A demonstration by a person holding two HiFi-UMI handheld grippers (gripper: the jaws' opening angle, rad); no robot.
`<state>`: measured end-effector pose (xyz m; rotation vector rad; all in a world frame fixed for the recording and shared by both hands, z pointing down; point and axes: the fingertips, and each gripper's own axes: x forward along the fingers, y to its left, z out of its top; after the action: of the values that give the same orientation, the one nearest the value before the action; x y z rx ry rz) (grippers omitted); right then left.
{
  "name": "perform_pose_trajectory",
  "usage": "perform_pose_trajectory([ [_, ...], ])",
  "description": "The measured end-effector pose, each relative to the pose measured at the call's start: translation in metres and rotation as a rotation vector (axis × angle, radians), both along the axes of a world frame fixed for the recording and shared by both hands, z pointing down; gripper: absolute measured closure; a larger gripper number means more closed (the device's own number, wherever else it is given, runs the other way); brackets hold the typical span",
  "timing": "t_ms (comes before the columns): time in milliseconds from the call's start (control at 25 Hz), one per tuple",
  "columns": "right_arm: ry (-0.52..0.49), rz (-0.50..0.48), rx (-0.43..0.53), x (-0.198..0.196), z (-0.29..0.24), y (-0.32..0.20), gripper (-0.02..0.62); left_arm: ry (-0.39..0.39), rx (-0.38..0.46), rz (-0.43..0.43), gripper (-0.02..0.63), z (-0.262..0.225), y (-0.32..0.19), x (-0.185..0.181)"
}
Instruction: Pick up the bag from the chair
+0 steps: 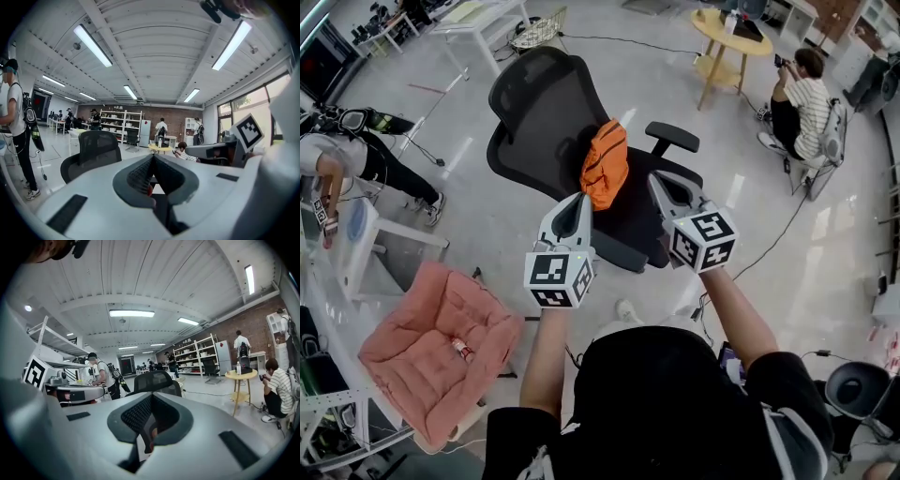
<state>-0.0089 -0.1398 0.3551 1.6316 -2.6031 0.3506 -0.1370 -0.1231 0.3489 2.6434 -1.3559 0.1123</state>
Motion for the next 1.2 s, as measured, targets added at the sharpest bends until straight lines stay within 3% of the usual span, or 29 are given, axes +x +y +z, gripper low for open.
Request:
perform_pose_trajectory([
  [480, 0.032, 0.03, -0.031, 0.001, 0.019, -0.028, 0.594, 0.007, -0.039, 0.055, 0.6, 0.025, -0.03, 0.009],
  [1200, 0.008, -0.088, -0.13, 0.032, 0.059, -0.133, 0.594, 0.017, -0.156, -0.019, 0.6, 0.071, -0.117, 0.056],
])
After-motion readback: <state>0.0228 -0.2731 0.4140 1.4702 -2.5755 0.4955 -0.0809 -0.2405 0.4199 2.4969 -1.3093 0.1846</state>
